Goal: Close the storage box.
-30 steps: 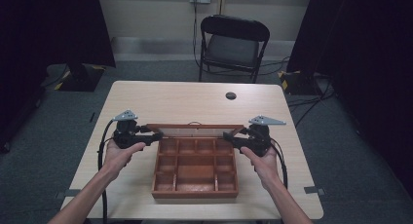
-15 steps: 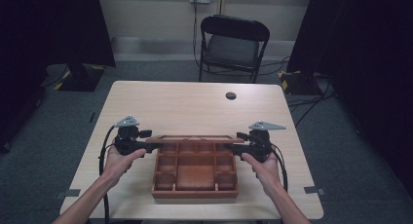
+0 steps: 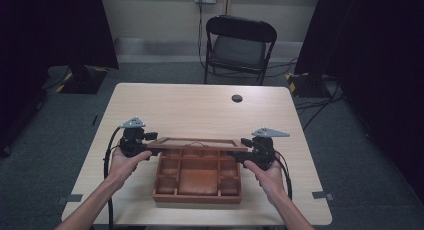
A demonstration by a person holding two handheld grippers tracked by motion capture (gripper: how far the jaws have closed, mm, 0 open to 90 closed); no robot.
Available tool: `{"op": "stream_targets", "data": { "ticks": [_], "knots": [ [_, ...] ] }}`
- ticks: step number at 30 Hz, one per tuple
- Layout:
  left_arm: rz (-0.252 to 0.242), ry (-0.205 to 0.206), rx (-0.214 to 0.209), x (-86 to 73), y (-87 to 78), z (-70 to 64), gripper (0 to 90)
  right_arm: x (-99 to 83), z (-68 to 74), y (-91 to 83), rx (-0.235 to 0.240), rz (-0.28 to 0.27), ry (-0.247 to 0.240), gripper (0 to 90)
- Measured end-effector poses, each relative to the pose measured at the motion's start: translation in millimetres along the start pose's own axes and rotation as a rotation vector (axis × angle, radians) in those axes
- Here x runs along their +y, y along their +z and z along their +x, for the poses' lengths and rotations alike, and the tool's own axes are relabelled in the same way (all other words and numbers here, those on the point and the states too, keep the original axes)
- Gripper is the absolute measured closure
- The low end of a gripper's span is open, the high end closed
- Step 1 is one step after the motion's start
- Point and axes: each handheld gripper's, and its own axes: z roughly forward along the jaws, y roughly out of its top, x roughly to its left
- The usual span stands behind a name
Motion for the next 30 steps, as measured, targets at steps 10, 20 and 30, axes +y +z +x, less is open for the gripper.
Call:
{"op": "stream_targets", "data": {
  "ticks": [10,20,30],
  "knots": [
    [-0.013,0.009,-0.008,-1.8,-5.5,0.2,25.2,-0.3,0.9,3.5,0.040,0.017,0.014,23.4],
    [-0.021,0.017,-0.021,-1.1,-8.3,-1.4,25.2,-4.0,-4.2,-1.6,0.050,0.039,0.031,22.5],
    [-0.018,0.013,-0.031,-0.2,-7.7,-1.8,26.7,-14.6,-18.2,-15.4,0.018,0.085,0.062,25.3]
  ]
}}
